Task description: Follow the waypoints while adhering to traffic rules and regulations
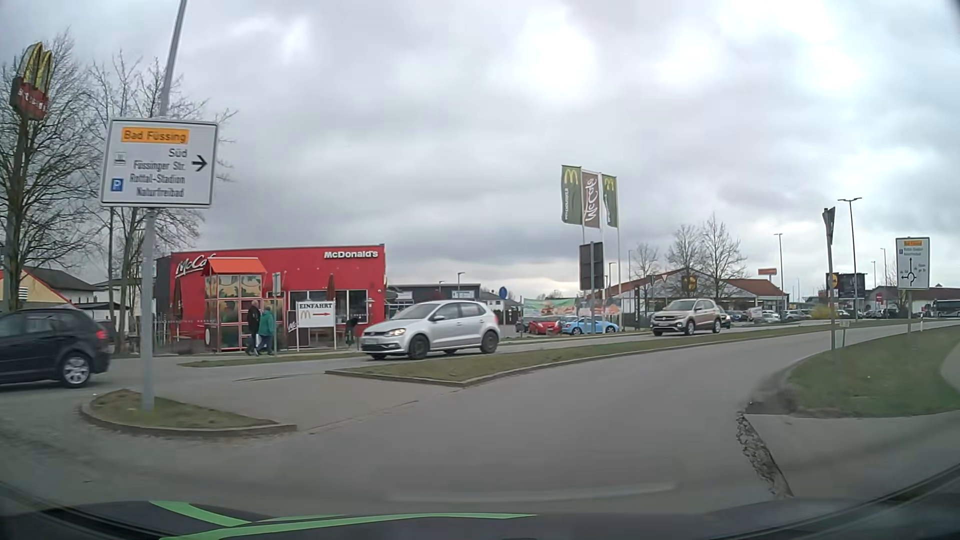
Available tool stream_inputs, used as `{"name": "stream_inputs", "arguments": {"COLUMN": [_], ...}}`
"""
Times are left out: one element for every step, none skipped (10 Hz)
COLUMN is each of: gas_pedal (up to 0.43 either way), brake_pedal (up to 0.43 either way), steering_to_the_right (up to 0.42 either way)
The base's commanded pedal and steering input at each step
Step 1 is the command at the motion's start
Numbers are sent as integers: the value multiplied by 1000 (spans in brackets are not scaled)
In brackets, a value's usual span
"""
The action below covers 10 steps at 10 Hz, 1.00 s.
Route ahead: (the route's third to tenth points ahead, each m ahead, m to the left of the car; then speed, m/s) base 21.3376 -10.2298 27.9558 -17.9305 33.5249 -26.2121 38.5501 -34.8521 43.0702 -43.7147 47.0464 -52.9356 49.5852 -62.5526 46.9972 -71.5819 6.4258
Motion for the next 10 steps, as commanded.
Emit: {"name": "stream_inputs", "arguments": {"gas_pedal": [87, 87, 87, 87, 98, 98, 98, 110, 118, 118], "brake_pedal": [0, 0, 0, 0, 0, 0, 0, 0, 0, 0], "steering_to_the_right": [193, 200, 205, 205, 204, 204, 204, 204, 203, 203]}}
